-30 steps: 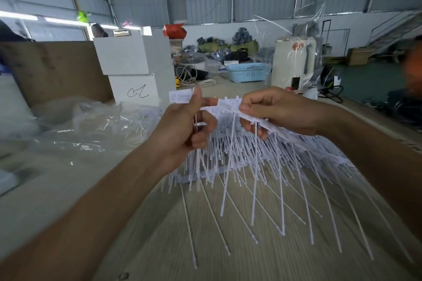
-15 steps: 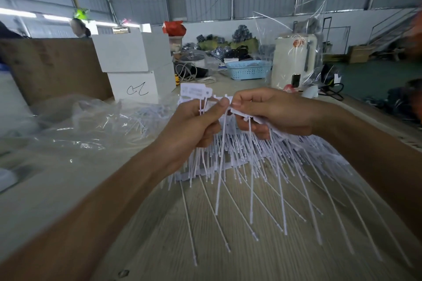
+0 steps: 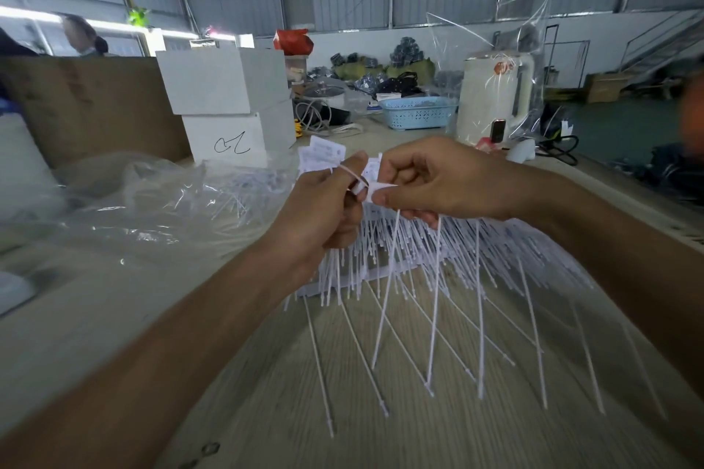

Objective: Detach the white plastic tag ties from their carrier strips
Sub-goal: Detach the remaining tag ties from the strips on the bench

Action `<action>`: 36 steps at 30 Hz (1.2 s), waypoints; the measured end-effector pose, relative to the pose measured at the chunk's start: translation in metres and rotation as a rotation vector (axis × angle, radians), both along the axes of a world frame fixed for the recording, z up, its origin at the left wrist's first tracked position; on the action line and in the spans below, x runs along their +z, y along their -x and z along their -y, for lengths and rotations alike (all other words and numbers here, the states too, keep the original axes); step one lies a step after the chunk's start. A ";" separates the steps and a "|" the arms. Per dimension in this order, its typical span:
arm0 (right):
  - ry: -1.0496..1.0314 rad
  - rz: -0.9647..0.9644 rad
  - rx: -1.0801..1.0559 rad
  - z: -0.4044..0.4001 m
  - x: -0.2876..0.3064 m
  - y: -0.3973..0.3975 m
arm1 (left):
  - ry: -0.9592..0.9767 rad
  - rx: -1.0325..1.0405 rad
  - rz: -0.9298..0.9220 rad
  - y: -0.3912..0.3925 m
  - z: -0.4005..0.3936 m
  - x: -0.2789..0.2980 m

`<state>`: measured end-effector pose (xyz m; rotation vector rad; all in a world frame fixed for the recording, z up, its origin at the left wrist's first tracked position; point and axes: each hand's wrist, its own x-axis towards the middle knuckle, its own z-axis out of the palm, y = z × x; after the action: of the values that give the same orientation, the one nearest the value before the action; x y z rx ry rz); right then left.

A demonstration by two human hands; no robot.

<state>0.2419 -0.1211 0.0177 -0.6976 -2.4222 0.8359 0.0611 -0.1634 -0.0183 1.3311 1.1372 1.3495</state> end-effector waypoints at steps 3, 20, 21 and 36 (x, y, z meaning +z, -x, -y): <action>-0.033 -0.053 -0.021 -0.001 -0.001 0.002 | 0.004 -0.088 0.071 0.006 -0.001 0.003; 0.097 0.169 -0.004 -0.022 -0.002 -0.022 | 0.047 -0.060 -0.174 0.011 0.000 0.001; 0.091 0.157 0.003 -0.022 -0.001 -0.023 | 0.039 -0.057 -0.188 0.011 -0.001 0.002; 0.247 0.115 -0.026 -0.034 -0.009 -0.044 | -0.111 -0.124 -0.084 0.031 0.000 0.018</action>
<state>0.2857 -0.0872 0.0092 -0.8885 -2.4275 1.1260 0.0305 -0.1637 -0.0007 1.5260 1.0292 1.2923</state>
